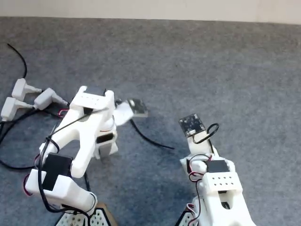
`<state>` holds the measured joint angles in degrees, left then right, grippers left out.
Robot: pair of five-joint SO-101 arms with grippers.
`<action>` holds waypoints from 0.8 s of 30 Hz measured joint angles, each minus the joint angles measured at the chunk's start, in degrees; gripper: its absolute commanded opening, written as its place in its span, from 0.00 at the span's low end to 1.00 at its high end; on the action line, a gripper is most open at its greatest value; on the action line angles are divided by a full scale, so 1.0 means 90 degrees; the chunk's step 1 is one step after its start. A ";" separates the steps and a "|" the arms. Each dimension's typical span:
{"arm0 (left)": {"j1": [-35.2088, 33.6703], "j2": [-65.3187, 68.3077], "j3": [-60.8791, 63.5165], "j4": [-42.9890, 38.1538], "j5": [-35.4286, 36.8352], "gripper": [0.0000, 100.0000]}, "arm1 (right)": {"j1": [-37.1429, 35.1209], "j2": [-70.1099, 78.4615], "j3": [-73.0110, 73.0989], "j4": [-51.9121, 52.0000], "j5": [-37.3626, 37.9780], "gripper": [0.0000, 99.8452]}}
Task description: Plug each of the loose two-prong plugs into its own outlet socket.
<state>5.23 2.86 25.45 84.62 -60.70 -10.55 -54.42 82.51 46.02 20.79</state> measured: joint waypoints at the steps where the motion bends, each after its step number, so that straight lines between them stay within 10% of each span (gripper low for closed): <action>1: 0.0039 0.0000 0.0000 0.0156 -0.0313 0.00 | 0.0000 -0.0020 0.0000 0.0000 0.0000 0.28; 7: 0.0371 0.0000 -0.0049 0.1201 -0.1993 0.00 | 0.0000 -0.0020 0.0000 -0.0020 0.0000 0.28; 14: 0.0830 -0.0020 -0.0156 0.1328 -0.2139 0.00 | 0.0000 -0.0020 0.0000 -0.0020 0.0000 0.28; 24: -0.0371 -0.0010 -0.2393 -0.0244 0.1631 0.00 | 0.0000 -0.0020 0.0000 -0.0020 0.0000 0.28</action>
<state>1.89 2.77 3.91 82.42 -46.02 -10.55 -54.59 82.51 45.85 20.79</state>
